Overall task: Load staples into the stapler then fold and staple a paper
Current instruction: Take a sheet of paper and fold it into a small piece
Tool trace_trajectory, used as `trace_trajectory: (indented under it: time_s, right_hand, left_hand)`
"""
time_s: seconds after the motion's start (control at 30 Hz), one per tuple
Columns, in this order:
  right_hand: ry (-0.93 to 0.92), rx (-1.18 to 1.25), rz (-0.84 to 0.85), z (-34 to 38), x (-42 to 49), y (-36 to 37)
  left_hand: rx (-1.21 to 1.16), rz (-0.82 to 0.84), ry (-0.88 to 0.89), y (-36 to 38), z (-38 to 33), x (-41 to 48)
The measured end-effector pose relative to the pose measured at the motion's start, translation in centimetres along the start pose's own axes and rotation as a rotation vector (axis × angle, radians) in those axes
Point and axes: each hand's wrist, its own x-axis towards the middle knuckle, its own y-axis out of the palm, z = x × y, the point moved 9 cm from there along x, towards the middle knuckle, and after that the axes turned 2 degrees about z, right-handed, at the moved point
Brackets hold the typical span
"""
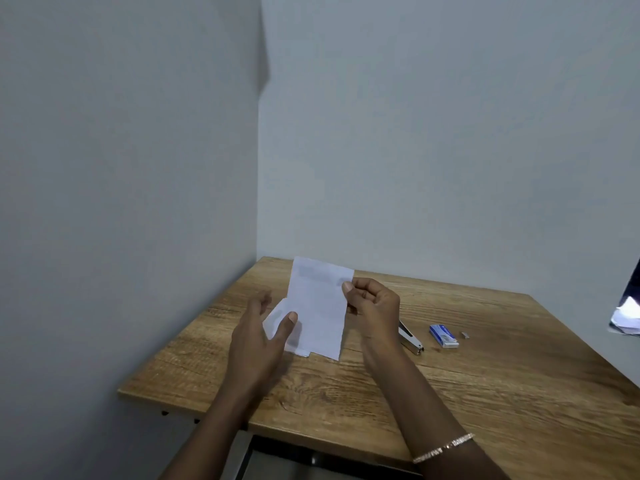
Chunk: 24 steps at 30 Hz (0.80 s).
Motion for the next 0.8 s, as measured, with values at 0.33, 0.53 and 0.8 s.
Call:
trace_trajectory:
  time_s: [0.33, 0.53, 0.8]
  right_hand:
    - [-0.089, -0.05, 0.08, 4.2, -2.6, -4.5]
    - [-0.109, -0.156, 0.152, 5.3, -3.4, -7.5]
    - [-0.153, -0.19, 0.22, 5.4, -0.7, -9.1]
  left_hand:
    - [-0.286, 0.129, -0.012, 3.4, -4.0, -1.8]
    - [-0.445, 0.118, -0.164, 6.2, -5.3, -1.5]
    - [-0.417, 0.275, -0.006, 10.0, -8.6, 0.9]
